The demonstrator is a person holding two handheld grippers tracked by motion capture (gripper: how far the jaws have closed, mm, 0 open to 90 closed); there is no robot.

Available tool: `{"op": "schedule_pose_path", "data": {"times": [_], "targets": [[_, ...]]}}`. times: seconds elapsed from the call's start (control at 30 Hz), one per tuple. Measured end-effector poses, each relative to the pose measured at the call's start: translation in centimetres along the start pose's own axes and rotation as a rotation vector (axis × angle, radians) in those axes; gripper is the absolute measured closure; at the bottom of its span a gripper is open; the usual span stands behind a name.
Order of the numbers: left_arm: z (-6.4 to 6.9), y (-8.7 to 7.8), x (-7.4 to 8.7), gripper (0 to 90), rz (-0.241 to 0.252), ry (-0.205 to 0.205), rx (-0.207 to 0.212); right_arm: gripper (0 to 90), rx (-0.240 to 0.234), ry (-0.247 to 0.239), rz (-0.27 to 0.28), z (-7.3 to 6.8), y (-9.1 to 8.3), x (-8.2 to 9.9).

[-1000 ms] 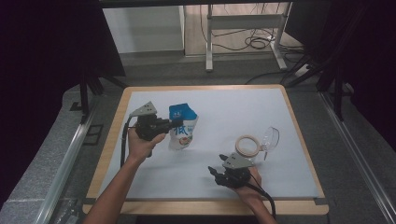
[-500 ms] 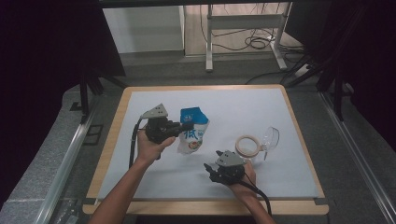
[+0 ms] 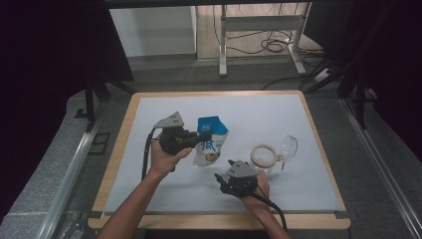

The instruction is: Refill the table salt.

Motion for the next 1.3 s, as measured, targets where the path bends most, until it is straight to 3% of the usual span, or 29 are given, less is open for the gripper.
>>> {"op": "schedule_pose_path", "data": {"times": [0.1, 0.4, 0.53, 0.7, 0.9, 1.1, 1.3], "targets": [[0.3, 0.0, -0.1, 90.0, 0.001, 0.002, 0.006, 34.8, 0.014, -0.007, -0.008, 0.0, 0.3, 0.0], [1.0, 0.2, 0.3, 90.0, -0.009, -0.006, 0.027, 35.3, 0.043, 0.052, 0.001, 0.1, 1.0, -0.2], [1.4, 0.4, 0.5, 90.0, -0.015, -0.002, 0.034, 35.3, 0.072, 0.05, -0.001, 0.3, 1.2, -0.3], [1.9, 0.6, 0.6, 90.0, -0.025, 0.0, 0.048, 35.3, 0.075, 0.061, 0.016, 0.2, 1.5, -0.6], [2.4, 1.1, 0.7, 90.0, -0.033, -0.009, 0.067, 35.4, 0.092, 0.037, 0.041, 0.5, 1.6, -0.9], [2.6, 1.7, 0.5, 90.0, -0.046, -0.005, 0.064, 42.6, 0.067, 0.019, 0.06, 0.1, 1.3, -1.0], [2.8, 2.4, 0.2, 90.0, -0.055, -0.004, 0.065, 44.2, 0.045, 0.045, 0.072, 0.0, 1.0, -0.9]]}}
Point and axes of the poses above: each handheld gripper's, and its own axes: y roughly forward along the jaws, x roughly out of its underside, z roughly to its right, the point moved 9 cm from there along y, roughly forward along the jaws, and after that the axes turned 15 degrees about -y, right-handed, at the moved point
